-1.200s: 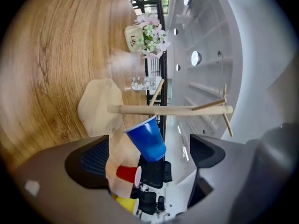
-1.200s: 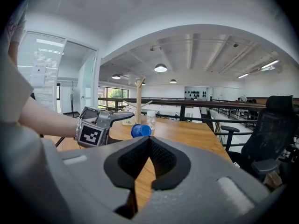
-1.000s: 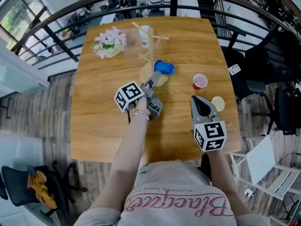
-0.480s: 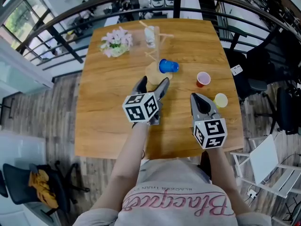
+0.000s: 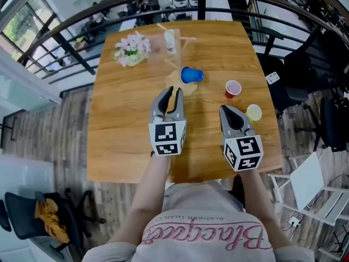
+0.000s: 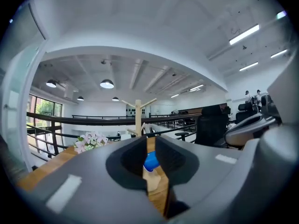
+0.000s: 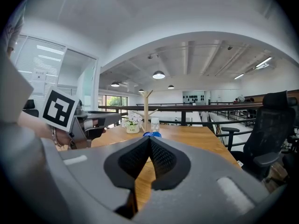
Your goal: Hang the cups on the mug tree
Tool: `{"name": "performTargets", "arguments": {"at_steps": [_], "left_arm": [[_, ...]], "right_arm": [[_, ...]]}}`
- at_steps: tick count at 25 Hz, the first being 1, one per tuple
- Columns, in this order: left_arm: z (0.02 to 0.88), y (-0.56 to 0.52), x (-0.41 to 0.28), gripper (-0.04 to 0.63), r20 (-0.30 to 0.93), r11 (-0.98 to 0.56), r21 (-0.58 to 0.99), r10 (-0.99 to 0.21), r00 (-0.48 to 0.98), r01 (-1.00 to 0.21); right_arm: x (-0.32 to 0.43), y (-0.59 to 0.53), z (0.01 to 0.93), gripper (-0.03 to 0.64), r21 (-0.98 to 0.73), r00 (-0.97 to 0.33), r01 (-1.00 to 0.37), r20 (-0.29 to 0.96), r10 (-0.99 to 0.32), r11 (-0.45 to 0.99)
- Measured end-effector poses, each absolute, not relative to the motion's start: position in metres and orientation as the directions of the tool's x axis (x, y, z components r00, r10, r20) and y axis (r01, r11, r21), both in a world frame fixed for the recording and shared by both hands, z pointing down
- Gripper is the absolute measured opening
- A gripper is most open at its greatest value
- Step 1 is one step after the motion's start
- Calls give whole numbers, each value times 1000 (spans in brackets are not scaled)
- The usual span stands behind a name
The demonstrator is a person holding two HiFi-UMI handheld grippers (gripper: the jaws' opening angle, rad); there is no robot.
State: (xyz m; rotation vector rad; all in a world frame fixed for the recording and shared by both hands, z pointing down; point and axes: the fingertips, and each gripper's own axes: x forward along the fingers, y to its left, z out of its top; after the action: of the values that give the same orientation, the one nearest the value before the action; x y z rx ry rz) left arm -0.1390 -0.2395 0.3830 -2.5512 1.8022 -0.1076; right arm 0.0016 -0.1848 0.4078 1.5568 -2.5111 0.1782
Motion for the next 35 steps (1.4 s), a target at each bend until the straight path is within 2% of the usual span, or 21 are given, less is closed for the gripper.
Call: {"name": "performTargets", "arguments": {"at_steps": [1,2,12,35], "left_arm": [[381,-238,-139,27,35,-330,-55,-944,328,-942],[379,-236,-137,12,27,-331,-57,-944,330,-942],[376,-232,-97,12,12,-376,-69,-927,376,-924],[394,-231,62,12,30,-500,-57,-866,500,-864]], "right_arm": [[4,-184,407,2,-7,-433,-897,214,-876,441],[6,-184,407,2,-8,-430,-899,212,-878,438],[44,-181,403,2,-18,-399,-915,191,-897,403],[194,-171,416,2,-57,-283,-959,197,-939,277]]}}
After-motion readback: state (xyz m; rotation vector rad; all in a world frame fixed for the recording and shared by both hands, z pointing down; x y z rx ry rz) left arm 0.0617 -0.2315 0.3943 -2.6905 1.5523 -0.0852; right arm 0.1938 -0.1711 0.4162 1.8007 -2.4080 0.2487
